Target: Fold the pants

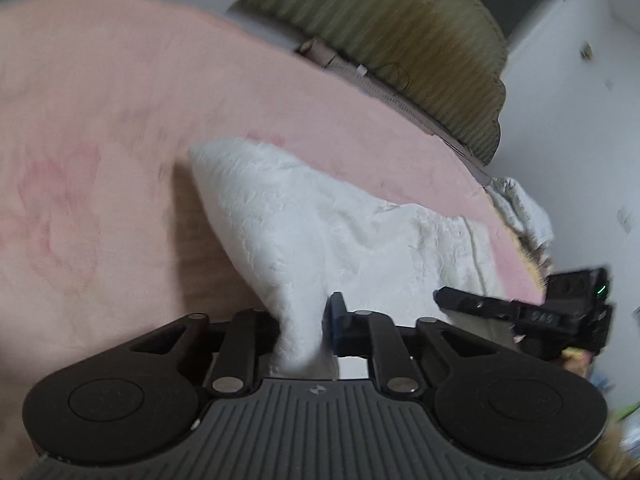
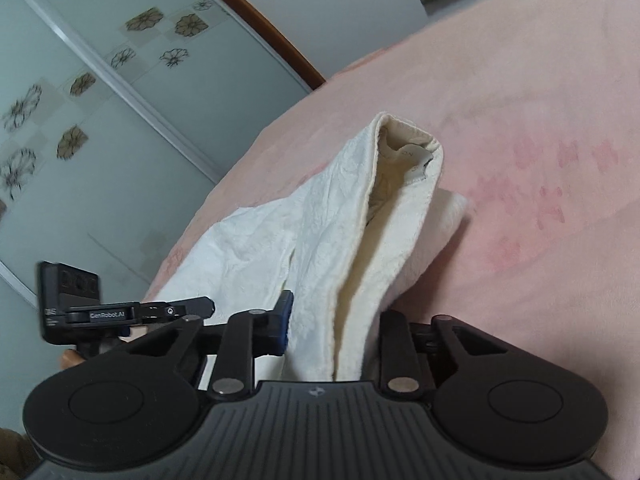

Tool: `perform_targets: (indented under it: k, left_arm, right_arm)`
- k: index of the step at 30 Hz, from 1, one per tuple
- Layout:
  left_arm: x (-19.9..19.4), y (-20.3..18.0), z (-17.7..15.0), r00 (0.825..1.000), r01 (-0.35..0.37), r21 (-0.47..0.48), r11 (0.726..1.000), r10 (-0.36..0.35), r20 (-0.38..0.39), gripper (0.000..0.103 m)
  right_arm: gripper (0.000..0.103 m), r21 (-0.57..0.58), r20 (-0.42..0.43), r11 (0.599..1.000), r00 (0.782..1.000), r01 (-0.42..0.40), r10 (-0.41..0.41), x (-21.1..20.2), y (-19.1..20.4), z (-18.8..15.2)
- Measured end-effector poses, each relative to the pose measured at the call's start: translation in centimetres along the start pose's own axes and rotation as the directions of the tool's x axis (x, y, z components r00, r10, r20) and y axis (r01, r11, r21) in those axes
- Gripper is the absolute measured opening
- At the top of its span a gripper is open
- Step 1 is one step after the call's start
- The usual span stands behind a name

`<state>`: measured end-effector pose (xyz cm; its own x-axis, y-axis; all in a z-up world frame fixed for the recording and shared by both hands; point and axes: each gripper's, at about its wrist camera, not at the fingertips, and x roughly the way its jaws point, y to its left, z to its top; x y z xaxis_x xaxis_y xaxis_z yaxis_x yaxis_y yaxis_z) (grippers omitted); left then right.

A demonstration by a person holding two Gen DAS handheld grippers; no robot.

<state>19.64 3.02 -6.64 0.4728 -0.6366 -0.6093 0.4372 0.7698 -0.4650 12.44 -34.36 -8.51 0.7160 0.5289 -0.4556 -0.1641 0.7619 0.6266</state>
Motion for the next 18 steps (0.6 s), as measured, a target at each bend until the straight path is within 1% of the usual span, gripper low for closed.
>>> perform_targets:
  k: [2,4,6,7,9,10,12,14,15,16,18]
  left_arm:
    - [-1.0,-1.8,-0.1,0.998,-0.044,0.103,0.994,0.038,0.058,0.014]
    - [-1.8,-3.0,0.4,0.993,-0.068,0.171,0.983,0.050,0.104,0.014]
    - [-2.4,-3.2,1.5,0.986,-0.098,0.205,0.974,0.068,0.149,0.014]
    - [-2.6,-3.2,2.3,0.983,-0.115,0.217,0.969,0.079,0.167,0.014]
    - [-2.7,-2.8,4.2,0.974,-0.149,0.227,0.963,0.103,0.199,0.015]
    - [-2.7,-2.5,5.3,0.969,-0.172,0.231,0.958,0.122,0.216,0.017]
    - [-2.1,-1.8,7.1,0.959,-0.217,0.232,0.948,0.163,0.234,0.019]
    - [-0.9,-0.9,8.5,0.952,-0.256,0.220,0.942,0.206,0.227,0.021]
    - [0.0,-0.3,9.0,0.952,-0.267,0.202,0.942,0.225,0.208,0.021]
    - [1.0,0.6,9.4,0.954,-0.275,0.173,0.946,0.246,0.171,0.021]
    - [3.0,2.8,9.7,0.958,-0.285,0.113,0.952,0.278,0.074,0.022]
  right_arm:
    - [0.023,-0.073,0.020,0.997,1.000,0.013,-0.012,-0.3,1.8,0.9]
    - [0.023,-0.134,0.035,0.991,0.999,0.018,-0.014,-0.3,3.3,2.0]
    - [0.023,-0.200,0.058,0.980,0.998,0.023,-0.012,0.3,4.6,3.6]
    - [0.023,-0.213,0.070,0.977,0.998,0.019,-0.004,0.8,5.0,4.5]
    - [0.023,-0.212,0.092,0.977,0.996,0.008,0.012,2.3,5.4,6.5]
    - [0.023,-0.214,0.102,0.977,0.995,0.010,0.012,3.3,5.4,7.5]
    - [0.023,-0.196,0.113,0.981,0.994,0.013,0.009,5.5,5.0,9.0]
    - [0.023,-0.146,0.099,0.989,0.995,0.010,0.004,8.0,3.8,9.9]
    - [0.023,-0.124,0.083,0.992,0.997,0.015,-0.005,9.2,3.2,10.1]
    - [0.023,-0.104,0.059,0.994,0.998,0.029,-0.023,10.5,2.5,10.0]
    - [0.024,-0.071,0.007,0.994,0.997,0.081,-0.081,12.7,1.0,9.5]
